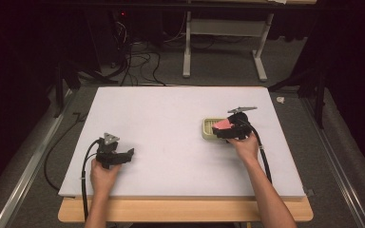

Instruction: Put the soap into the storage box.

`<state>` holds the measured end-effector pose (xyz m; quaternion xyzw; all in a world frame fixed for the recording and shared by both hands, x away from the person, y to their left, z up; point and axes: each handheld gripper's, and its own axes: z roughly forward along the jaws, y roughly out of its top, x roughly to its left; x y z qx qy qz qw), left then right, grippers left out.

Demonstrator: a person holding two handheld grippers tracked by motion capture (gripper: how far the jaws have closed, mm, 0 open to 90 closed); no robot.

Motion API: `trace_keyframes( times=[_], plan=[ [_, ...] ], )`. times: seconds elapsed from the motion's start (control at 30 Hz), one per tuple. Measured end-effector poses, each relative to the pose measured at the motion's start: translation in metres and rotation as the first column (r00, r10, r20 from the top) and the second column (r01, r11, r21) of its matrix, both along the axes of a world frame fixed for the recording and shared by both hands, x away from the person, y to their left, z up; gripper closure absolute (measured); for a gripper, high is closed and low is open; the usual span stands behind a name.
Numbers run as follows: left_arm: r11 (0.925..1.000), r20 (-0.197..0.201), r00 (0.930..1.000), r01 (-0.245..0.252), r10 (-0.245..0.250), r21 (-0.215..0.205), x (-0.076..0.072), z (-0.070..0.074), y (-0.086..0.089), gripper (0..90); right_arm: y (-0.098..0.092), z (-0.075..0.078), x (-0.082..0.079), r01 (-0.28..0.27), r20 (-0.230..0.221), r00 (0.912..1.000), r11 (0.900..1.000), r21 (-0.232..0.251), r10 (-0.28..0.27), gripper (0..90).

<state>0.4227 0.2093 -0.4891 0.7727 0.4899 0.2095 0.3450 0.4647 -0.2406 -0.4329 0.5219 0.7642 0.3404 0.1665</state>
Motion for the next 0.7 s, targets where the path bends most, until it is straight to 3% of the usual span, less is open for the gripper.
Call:
trace_keyframes(
  times=[0.7],
  plan=[
    [1.0000,0.000,1.0000,0.000,0.000,0.000,0.000,0.000,0.000,20.5,0.015,-0.005,0.021,0.051,-0.035,0.9980,0.998,-0.032,-0.053,13.6]
  ],
)
